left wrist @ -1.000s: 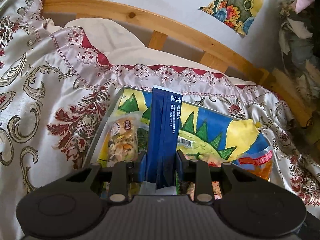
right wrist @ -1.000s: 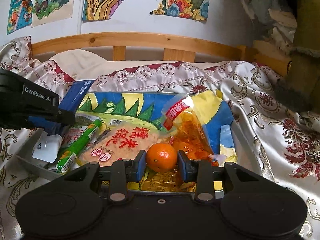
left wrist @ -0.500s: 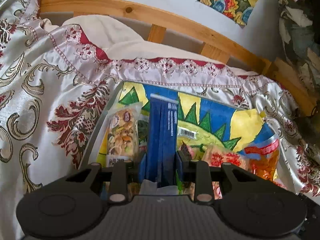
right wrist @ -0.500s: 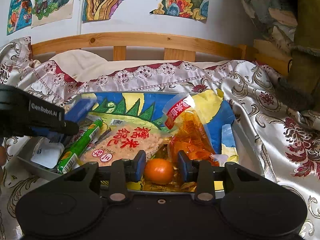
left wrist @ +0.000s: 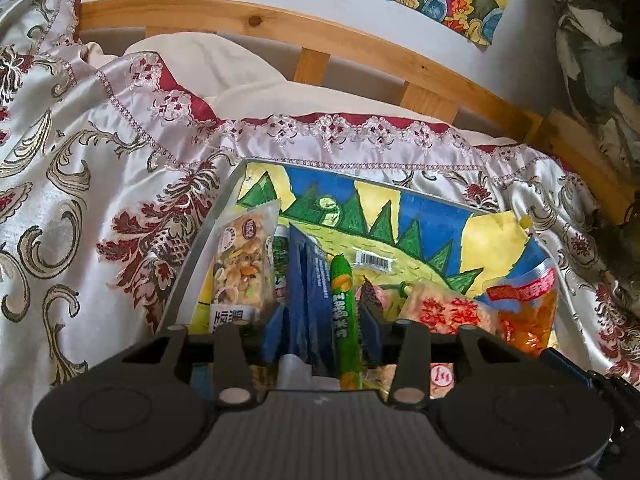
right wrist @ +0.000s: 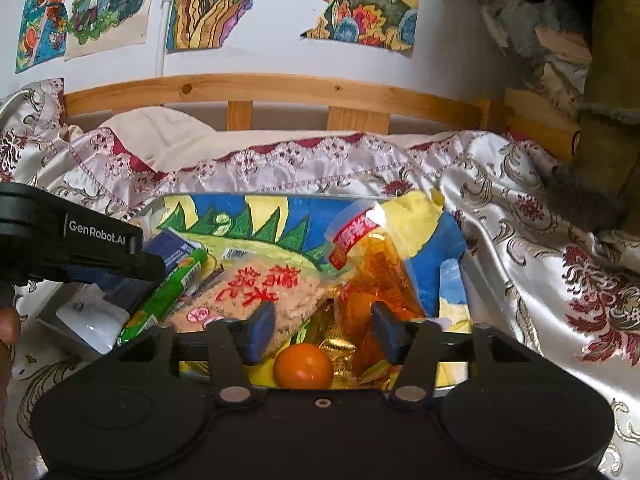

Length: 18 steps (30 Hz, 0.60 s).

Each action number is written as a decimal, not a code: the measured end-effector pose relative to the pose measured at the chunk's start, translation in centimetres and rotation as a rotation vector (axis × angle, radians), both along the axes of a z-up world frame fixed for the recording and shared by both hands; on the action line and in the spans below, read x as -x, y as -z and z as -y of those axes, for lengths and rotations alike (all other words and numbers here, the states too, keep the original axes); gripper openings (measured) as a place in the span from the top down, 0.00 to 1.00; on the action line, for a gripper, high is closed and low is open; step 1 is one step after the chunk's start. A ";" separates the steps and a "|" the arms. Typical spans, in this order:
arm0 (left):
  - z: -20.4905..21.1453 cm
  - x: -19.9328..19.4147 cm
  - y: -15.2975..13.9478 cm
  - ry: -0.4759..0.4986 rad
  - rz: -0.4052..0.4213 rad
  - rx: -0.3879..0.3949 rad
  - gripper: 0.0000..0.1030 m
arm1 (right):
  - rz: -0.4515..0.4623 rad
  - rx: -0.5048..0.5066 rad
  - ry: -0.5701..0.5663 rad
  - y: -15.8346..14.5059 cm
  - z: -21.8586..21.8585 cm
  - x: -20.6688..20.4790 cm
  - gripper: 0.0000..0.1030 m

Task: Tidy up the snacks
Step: 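Lift both tools up away from the tray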

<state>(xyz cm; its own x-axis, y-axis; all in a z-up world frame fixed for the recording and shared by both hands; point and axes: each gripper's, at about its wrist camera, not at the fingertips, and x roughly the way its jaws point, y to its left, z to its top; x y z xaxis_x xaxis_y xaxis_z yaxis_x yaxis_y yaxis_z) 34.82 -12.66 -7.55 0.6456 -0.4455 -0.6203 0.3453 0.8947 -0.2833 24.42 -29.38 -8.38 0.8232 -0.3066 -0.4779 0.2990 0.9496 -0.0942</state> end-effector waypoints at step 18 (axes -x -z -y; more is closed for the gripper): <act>-1.5 6.1 -7.7 -0.043 0.281 -0.063 0.01 | 0.247 -0.027 0.107 -7.5 0.9 5.8 0.02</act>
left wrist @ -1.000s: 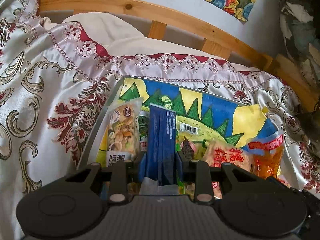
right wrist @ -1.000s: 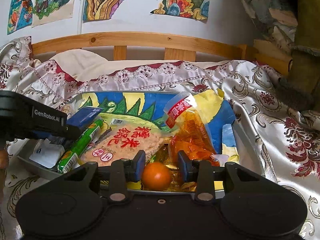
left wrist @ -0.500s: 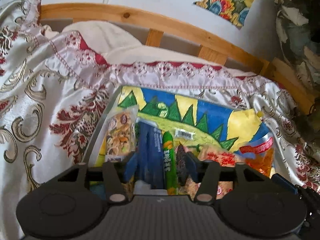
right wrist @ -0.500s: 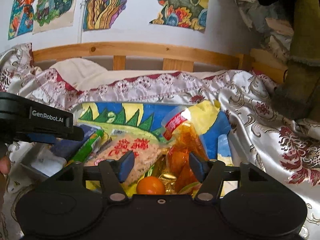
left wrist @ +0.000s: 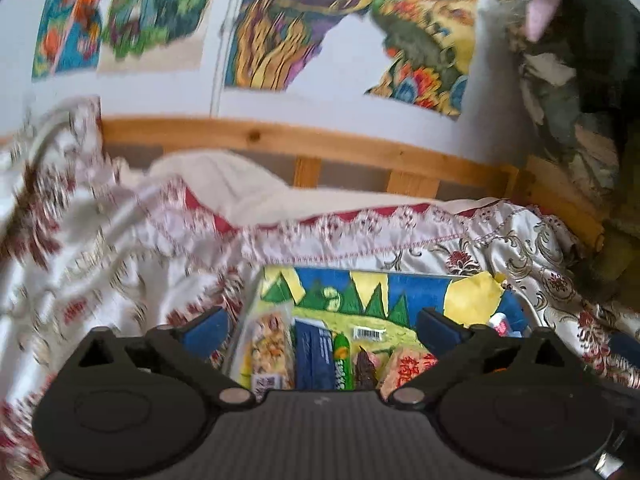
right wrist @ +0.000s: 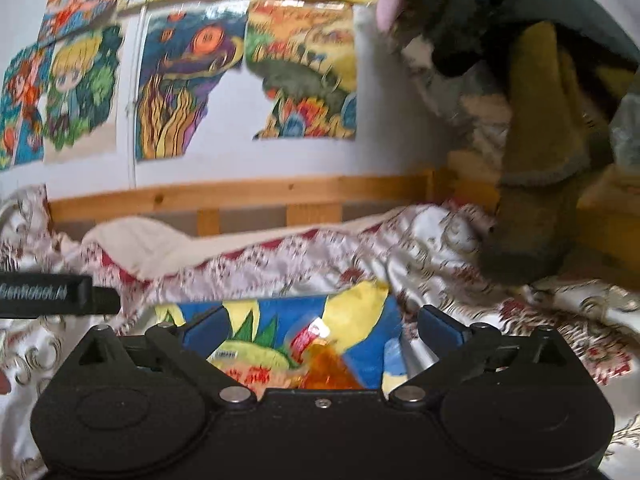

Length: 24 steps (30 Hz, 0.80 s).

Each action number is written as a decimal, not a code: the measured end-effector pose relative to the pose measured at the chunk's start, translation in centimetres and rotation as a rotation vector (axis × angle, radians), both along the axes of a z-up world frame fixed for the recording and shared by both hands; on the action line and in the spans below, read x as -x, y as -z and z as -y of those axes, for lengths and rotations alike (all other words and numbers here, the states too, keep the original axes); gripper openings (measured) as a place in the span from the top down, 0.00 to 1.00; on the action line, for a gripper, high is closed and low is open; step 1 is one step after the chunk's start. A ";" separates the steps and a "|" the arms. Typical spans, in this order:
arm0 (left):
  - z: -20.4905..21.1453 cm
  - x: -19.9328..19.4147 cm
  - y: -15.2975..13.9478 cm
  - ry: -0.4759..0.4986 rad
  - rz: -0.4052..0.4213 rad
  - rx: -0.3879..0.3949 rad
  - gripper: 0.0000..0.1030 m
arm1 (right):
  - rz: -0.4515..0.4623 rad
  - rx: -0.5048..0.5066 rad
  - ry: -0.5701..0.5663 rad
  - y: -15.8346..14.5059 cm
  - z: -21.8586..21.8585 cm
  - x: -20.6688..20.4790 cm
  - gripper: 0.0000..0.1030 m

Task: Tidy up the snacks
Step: 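Lift both tools up away from the tray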

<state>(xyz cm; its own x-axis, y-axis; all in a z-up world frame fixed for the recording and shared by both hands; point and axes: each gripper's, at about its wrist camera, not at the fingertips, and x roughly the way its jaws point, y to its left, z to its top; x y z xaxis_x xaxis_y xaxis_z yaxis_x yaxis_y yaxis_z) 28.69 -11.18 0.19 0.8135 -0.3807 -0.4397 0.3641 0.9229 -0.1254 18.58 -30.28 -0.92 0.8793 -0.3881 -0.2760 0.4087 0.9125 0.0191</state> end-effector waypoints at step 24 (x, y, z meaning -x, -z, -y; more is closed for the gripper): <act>-4.0 9.1 -4.0 -0.098 0.163 -0.018 0.00 | 0.103 0.029 -0.035 -4.6 -1.0 7.4 0.01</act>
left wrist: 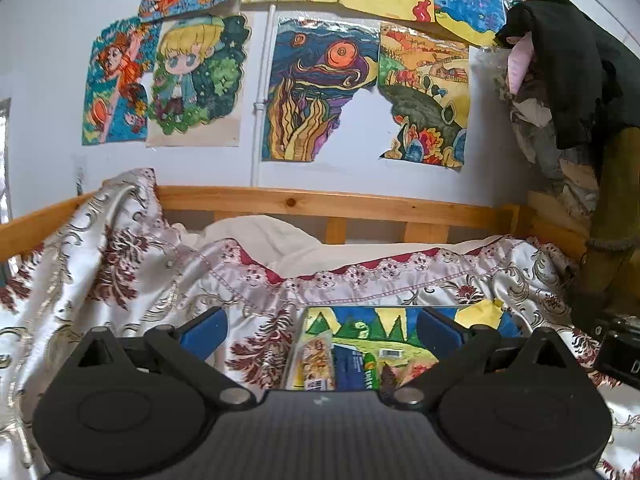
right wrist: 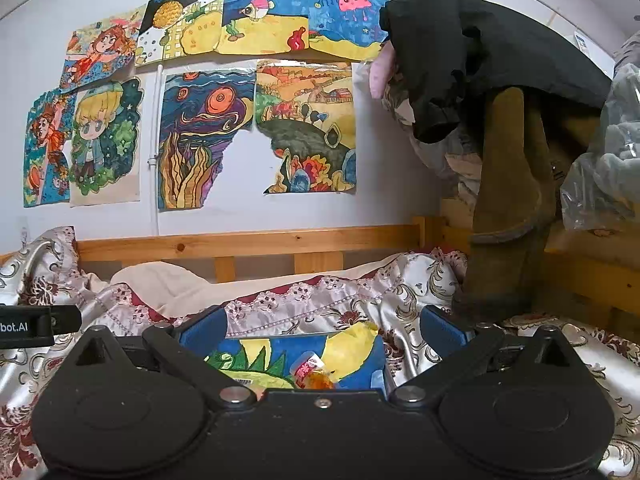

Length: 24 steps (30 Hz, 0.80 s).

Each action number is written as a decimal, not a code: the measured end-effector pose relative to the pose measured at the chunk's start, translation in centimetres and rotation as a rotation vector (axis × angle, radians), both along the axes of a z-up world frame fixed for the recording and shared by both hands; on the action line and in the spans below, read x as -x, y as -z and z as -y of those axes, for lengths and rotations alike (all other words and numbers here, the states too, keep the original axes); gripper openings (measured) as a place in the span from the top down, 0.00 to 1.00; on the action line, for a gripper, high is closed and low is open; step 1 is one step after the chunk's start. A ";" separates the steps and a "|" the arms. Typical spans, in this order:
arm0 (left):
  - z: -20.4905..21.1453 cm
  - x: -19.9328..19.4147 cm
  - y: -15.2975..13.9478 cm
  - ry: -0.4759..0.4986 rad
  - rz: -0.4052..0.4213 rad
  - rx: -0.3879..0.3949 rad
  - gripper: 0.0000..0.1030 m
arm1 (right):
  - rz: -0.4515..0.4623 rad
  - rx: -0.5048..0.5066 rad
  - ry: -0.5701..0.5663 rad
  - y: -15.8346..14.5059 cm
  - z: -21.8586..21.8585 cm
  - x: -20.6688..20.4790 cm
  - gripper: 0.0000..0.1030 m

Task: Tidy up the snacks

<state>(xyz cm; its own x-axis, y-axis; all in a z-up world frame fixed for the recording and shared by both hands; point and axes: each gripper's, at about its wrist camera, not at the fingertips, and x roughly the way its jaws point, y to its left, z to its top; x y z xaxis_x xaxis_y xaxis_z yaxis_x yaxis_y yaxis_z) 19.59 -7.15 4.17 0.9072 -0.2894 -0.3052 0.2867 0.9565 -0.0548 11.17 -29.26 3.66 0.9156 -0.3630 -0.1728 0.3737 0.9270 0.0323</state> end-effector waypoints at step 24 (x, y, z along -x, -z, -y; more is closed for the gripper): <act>-2.1 9.0 1.3 -0.035 -0.061 -0.109 0.00 | -0.075 0.001 -0.024 1.4 -2.2 9.1 0.01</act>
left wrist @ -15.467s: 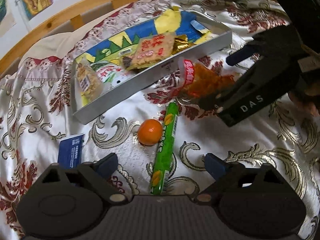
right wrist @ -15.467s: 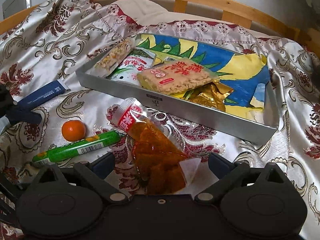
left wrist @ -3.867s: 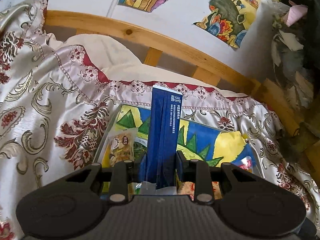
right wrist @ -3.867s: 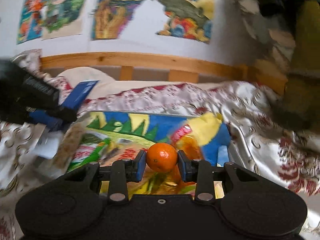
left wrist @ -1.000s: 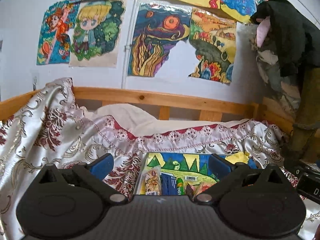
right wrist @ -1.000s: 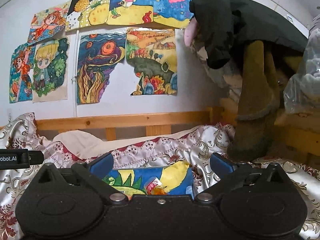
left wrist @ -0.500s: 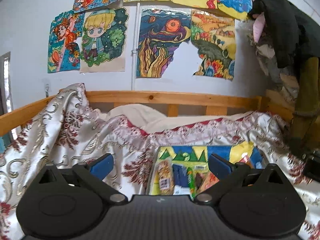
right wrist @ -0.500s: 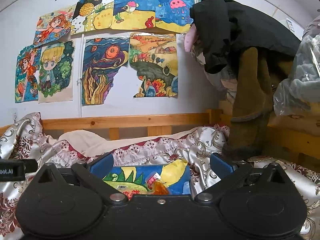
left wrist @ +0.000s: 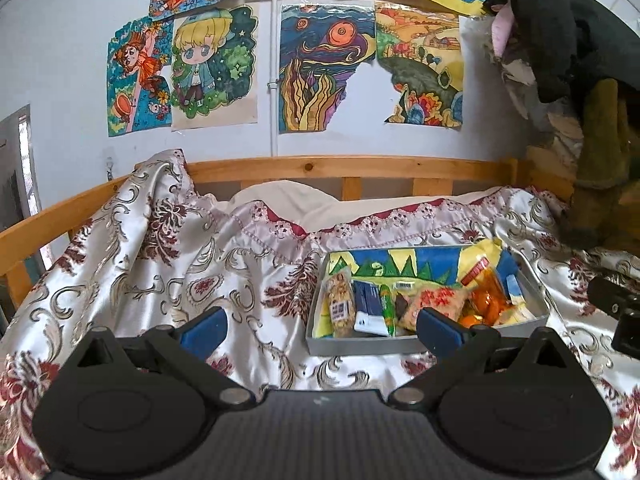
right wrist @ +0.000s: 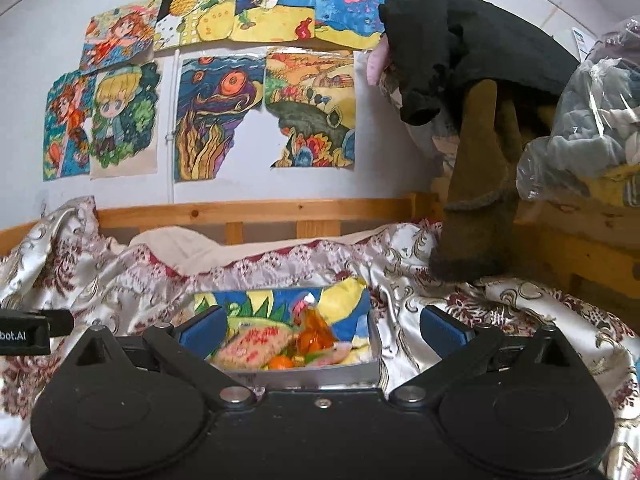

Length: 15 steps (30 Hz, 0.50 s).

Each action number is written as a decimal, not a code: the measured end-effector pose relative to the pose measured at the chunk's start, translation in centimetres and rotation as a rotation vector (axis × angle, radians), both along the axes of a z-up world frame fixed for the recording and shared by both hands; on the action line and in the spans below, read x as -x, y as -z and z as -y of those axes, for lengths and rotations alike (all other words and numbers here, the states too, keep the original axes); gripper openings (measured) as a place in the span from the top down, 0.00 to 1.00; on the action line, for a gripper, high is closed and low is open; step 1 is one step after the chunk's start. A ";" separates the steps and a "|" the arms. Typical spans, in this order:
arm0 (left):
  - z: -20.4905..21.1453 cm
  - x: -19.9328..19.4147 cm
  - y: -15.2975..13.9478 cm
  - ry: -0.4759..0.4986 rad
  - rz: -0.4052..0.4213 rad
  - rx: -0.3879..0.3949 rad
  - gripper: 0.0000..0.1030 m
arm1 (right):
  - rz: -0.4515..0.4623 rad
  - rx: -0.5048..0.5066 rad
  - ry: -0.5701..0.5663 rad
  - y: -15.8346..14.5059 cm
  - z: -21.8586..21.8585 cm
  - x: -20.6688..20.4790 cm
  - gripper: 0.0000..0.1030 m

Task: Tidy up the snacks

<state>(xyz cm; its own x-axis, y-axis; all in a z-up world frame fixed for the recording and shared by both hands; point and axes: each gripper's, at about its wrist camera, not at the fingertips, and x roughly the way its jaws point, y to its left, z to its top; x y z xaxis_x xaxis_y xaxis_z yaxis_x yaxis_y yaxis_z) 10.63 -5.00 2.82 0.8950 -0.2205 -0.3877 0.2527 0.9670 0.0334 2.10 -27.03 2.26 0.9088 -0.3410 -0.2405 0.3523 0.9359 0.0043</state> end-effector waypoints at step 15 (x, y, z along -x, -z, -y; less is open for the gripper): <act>-3.0 5.3 0.6 -0.075 -0.070 0.047 0.00 | -0.037 -0.059 -0.066 0.4 -2.3 5.2 0.01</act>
